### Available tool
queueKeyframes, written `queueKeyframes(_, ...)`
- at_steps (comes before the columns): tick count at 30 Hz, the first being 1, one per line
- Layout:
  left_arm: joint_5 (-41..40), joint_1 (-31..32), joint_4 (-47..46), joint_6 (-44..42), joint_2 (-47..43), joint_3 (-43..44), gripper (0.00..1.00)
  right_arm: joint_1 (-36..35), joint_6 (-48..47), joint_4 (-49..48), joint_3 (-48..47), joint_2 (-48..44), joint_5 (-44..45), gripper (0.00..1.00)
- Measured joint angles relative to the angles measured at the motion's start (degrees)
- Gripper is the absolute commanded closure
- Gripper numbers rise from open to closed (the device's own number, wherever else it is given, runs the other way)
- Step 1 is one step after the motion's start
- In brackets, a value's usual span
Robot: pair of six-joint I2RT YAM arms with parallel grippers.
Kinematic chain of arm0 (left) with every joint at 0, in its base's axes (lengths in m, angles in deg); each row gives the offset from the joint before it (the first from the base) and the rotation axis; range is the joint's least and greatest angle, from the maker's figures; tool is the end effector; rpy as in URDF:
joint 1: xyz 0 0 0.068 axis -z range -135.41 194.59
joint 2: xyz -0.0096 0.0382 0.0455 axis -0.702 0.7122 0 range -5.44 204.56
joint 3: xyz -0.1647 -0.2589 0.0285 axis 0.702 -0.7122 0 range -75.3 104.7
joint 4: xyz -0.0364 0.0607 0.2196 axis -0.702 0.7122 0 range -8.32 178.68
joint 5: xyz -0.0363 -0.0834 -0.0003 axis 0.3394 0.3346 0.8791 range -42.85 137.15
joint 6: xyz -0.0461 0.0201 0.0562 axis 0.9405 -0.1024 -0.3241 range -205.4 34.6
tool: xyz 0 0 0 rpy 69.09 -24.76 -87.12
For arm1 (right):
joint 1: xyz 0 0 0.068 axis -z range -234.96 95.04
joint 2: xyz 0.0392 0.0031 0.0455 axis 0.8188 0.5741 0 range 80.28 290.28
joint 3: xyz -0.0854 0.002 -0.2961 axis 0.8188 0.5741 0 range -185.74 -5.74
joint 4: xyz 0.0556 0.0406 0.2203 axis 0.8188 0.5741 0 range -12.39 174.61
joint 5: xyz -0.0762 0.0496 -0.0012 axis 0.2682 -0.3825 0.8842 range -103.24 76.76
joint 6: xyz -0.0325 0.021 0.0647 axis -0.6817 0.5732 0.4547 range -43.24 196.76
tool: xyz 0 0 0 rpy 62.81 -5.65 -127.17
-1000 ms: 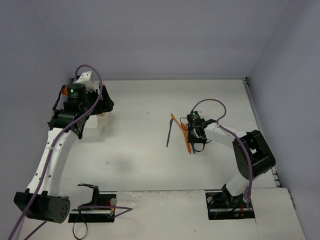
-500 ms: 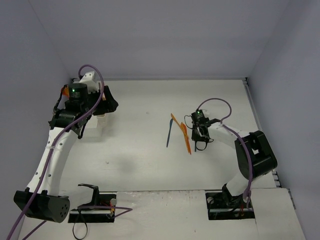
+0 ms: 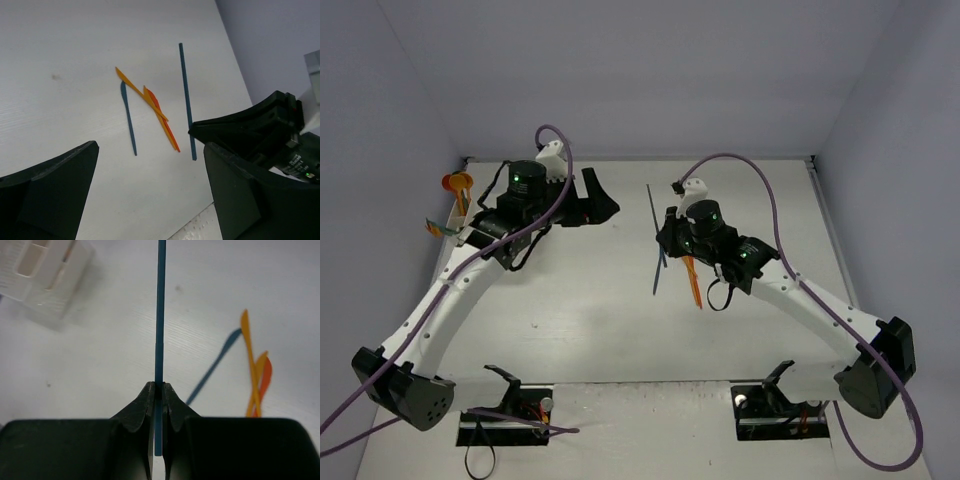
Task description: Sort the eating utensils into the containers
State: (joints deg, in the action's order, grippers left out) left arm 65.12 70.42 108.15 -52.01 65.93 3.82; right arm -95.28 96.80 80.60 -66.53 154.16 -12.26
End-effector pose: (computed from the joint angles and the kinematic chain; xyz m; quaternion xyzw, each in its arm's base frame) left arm 0.2196 -0.1280 0.4429 0.0379 0.8070 -0.3947 0.4376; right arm 0.2209 0.1861 0.3744 -0.1355 0.7874 0.2964 0.5232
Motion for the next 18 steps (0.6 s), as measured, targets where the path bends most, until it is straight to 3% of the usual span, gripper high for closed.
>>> queueKeyframes(5, -1.4, 5.0, -3.7, 1.5, 2.4, 0.0, 0.17, -2.7, -1.4, -3.2, -2.2, -1.6, -4.5, 1.0)
queueKeyframes(7, -2.4, 6.5, -4.8, 1.8, 3.1, 0.0, 0.22, -3.0, -1.6, -4.0, -2.4, -1.6, -6.0, 1.0)
queueKeyframes(14, -6.7, 8.9, -9.2, 3.2, 3.6, -0.2, 0.51, -3.3, -1.7, -5.1, -2.4, -1.6, -9.7, 1.0)
queueKeyframes(18, -8.8, 9.7, -11.5, 3.9, 4.1, -0.4, 0.6, -3.6, -1.6, -6.0, -2.4, -1.6, -11.1, 1.0)
